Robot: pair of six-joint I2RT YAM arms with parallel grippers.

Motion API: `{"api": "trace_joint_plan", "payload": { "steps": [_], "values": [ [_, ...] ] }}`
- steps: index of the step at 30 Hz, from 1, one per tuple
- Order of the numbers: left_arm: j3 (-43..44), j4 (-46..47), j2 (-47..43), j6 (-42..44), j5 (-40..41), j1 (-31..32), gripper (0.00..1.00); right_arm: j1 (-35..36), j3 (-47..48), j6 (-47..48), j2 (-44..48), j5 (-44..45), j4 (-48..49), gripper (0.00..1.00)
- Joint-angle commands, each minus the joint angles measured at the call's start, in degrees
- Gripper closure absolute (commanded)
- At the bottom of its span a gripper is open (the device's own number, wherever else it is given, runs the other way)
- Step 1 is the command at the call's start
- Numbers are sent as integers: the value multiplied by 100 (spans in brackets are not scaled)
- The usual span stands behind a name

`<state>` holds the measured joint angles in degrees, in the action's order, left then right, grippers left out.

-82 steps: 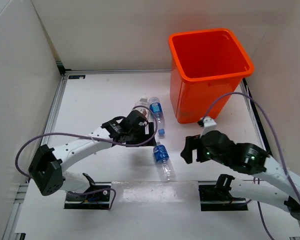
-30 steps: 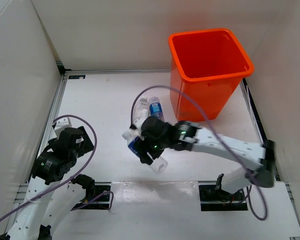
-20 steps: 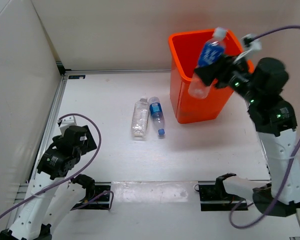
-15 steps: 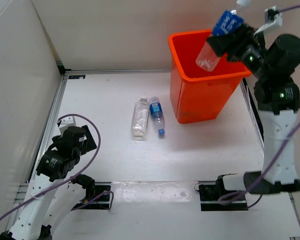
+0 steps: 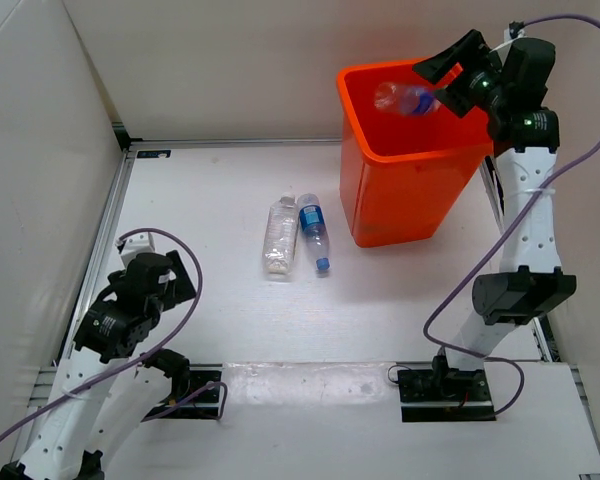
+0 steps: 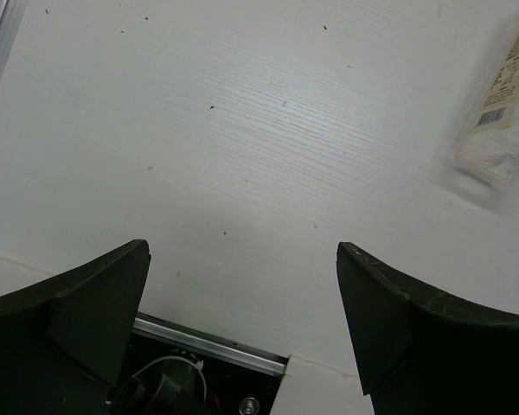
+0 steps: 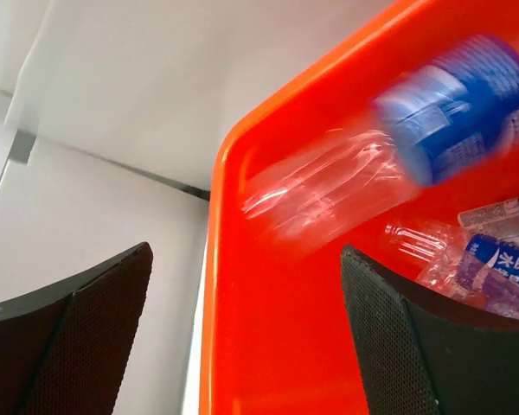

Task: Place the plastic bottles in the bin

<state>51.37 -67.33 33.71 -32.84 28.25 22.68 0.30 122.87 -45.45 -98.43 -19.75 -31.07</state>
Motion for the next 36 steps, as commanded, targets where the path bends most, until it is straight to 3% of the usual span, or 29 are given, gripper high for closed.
{"api": "trace_joint_plan", "payload": {
  "steps": [1, 3, 6, 7, 14, 19, 24, 27, 33, 36],
  "values": [
    [-75, 168, 91, -64, -74, -26, 1, -196, 519, 449, 612, -276, 144, 10],
    [-75, 150, 153, -161, -65, -18, 1, -83, -104, 1159, 1359, 205, 617, 10],
    [-49, 220, 170, -407, -187, -44, 1, -38, 105, 1197, 1406, 120, 270, 10],
    [-49, 464, 171, -425, -310, -35, 1, 118, -34, 1284, 1475, 155, -45, 10],
    [477, 2124, 908, -320, -1312, -44, 1, 1313, -1650, 1697, 2890, 217, 232, 10],
    [1522, 2312, 2855, 23, -2348, 35, 1, 1438, -3091, 1707, 3794, 410, 252, 10],
    [2454, 2522, 4485, 576, -2518, 351, 1, 1613, -3190, 2198, 3893, 779, -250, 10],
    [2814, 3083, 5232, 445, -2482, 360, 1, 1763, -2980, 2620, 3823, 1420, -556, 10],
    [3633, 3165, 6943, 629, -2685, 439, 1, 1746, -3058, 3111, 3744, 2255, -593, 10],
    [4003, 3103, 7428, 1068, -2535, 597, 1, 2166, -3058, 3863, 3656, 3446, -497, 10]
  ]
}}
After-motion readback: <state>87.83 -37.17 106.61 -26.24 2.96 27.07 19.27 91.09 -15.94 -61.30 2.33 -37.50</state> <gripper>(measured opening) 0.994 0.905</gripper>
